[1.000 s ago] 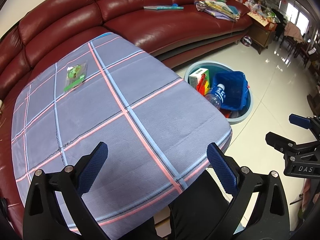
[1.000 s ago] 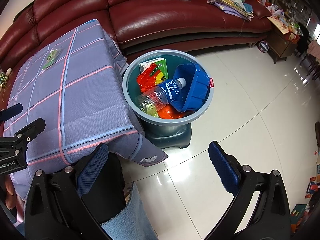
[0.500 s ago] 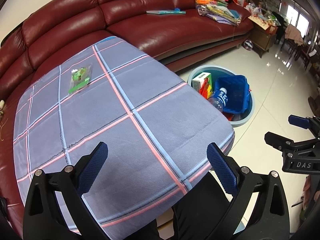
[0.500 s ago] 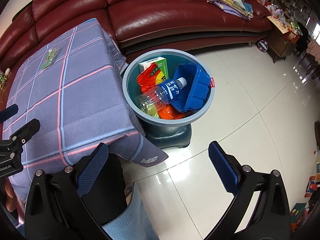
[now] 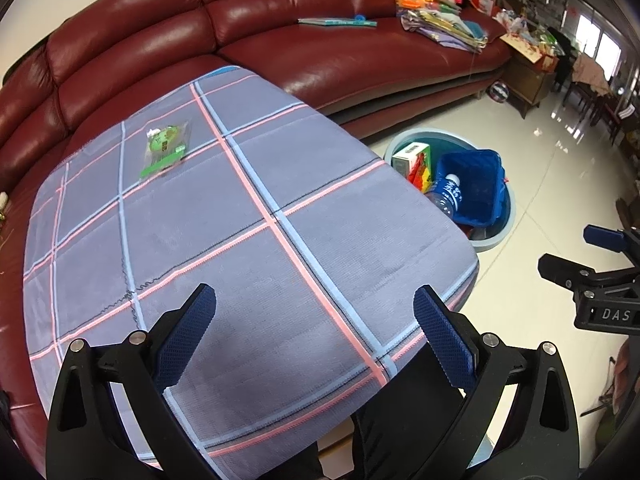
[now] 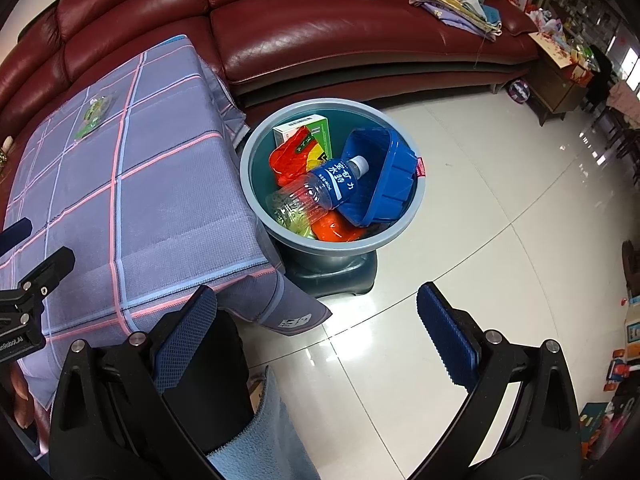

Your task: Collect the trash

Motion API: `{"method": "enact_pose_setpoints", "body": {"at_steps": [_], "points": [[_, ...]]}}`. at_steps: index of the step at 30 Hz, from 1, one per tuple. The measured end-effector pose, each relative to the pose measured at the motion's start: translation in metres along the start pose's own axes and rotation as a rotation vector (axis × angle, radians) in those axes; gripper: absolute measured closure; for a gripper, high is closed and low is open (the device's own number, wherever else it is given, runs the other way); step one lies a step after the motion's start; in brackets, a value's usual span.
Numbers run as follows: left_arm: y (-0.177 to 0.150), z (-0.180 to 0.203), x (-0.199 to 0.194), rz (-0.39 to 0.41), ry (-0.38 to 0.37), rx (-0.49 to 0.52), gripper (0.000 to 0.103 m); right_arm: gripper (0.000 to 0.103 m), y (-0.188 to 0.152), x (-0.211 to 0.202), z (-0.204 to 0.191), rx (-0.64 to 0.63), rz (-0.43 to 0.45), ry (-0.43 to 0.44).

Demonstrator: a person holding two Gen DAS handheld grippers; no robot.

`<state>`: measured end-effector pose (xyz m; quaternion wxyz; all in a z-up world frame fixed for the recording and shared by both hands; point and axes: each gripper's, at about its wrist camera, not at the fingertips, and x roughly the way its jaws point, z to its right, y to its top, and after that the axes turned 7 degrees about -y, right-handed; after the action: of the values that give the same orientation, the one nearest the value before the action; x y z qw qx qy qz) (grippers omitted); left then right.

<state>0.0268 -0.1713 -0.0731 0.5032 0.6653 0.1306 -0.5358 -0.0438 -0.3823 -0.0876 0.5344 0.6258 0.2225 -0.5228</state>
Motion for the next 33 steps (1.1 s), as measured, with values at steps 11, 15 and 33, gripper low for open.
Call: {"method": "enact_pose_setpoints", "body": {"at_steps": [11,15,33], "points": [[-0.003,-0.006,-0.005,0.024,0.007,0.008,0.004,0.007,0.001,-0.001,-0.011,-0.006,-0.007,0.000],[-0.004,-0.010,-0.006,0.029,0.009,0.001,0.004,0.007,0.002,0.000,-0.014,-0.006,-0.013,-0.003],[-0.005,-0.010,-0.011,0.046,0.012,0.009,0.004,0.007,0.002,0.003,-0.021,-0.020,-0.025,-0.004]]}}
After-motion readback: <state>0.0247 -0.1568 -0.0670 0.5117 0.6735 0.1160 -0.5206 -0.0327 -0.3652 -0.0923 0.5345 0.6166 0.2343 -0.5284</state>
